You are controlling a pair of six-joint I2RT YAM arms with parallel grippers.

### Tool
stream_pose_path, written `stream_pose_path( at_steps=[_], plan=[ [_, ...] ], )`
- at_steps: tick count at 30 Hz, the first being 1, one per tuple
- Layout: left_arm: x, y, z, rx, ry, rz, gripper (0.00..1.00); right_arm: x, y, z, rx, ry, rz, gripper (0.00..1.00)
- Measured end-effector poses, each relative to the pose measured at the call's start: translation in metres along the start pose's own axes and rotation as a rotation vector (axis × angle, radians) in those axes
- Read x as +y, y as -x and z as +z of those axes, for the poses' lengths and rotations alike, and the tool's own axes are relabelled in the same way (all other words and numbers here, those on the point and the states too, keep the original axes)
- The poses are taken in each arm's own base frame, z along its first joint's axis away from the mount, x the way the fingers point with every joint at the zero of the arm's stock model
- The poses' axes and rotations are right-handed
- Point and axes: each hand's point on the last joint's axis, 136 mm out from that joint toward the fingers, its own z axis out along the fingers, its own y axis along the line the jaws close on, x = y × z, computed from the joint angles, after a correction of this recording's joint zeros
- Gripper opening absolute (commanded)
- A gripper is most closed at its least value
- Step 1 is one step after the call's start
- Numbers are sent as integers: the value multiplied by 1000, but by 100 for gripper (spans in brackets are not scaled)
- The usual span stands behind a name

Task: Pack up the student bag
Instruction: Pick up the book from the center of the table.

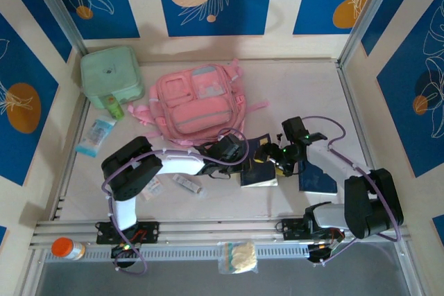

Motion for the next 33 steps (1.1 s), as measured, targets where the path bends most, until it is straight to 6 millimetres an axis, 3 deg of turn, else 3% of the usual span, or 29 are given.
stream_pose_path(
  at_steps=[10,14,27,33],
  plan=[
    [0,0,0,12,20,26,41,4,-3,-19,-24,-42,-71,75],
    [1,0,1,16,29,44,41,4,-6,-21,-18,-42,-90,66],
    [1,0,1,18,34,47,40,1,-10,-23,2,-57,-103,18],
    [0,0,0,17,32,56,41,5,-10,-28,-12,-27,-96,8]
  ],
)
